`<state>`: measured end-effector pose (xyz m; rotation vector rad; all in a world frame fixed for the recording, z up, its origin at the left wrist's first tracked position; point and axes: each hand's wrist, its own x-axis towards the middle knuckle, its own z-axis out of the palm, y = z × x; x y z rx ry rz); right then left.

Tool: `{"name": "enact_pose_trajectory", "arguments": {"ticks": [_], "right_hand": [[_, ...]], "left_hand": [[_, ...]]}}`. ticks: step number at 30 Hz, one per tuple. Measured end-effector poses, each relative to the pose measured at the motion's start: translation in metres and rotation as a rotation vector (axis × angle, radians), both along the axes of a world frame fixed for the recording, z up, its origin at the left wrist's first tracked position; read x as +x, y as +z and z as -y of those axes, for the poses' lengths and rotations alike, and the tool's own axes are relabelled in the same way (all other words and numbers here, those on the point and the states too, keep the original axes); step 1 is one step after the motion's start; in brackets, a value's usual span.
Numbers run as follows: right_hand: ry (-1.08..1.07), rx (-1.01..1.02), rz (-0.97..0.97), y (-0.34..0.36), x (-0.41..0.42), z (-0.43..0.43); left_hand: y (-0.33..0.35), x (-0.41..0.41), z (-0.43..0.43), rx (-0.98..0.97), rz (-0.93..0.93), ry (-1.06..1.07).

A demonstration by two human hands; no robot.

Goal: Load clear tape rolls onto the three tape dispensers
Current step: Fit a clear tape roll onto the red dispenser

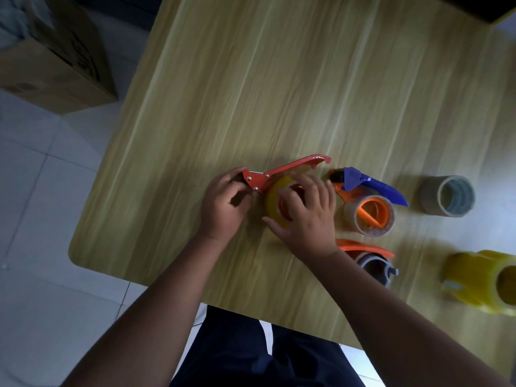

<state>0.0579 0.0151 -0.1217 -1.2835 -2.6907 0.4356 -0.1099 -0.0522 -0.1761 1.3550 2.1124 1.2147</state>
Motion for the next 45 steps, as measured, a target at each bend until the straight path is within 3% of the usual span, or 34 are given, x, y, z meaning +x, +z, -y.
{"name": "enact_pose_trajectory", "arguments": {"ticks": [3,6,15,22,28,35,41,45], "right_hand": [[-0.063,-0.239,0.279,0.017,0.008,0.0],[-0.067,-0.367,0.386,0.019,0.01,-0.005],[-0.302,-0.249,0.277,0.01,0.001,0.011],[-0.251,-0.423,0.305,0.021,0.009,-0.006],[-0.205,-0.402,0.203,0.028,0.014,-0.013],[-0.353,-0.416,0.26,0.021,-0.008,-0.008],[-0.225,-0.308,0.319,0.015,0.003,-0.014],[-0.213,-0.345,0.277,0.017,0.007,-0.014]], "left_hand": [[0.0,0.0,-0.002,0.029,0.031,0.039],[0.0,0.0,-0.004,0.045,0.039,0.049],[0.0,-0.002,-0.006,0.023,-0.003,0.056],[0.003,-0.005,-0.002,0.053,-0.046,0.031],[0.003,-0.006,0.003,0.059,-0.055,0.014],[0.003,-0.006,0.004,0.013,-0.046,0.038],[0.004,-0.008,0.009,0.004,0.019,0.071],[0.004,-0.008,0.014,-0.033,0.023,0.052]]}}
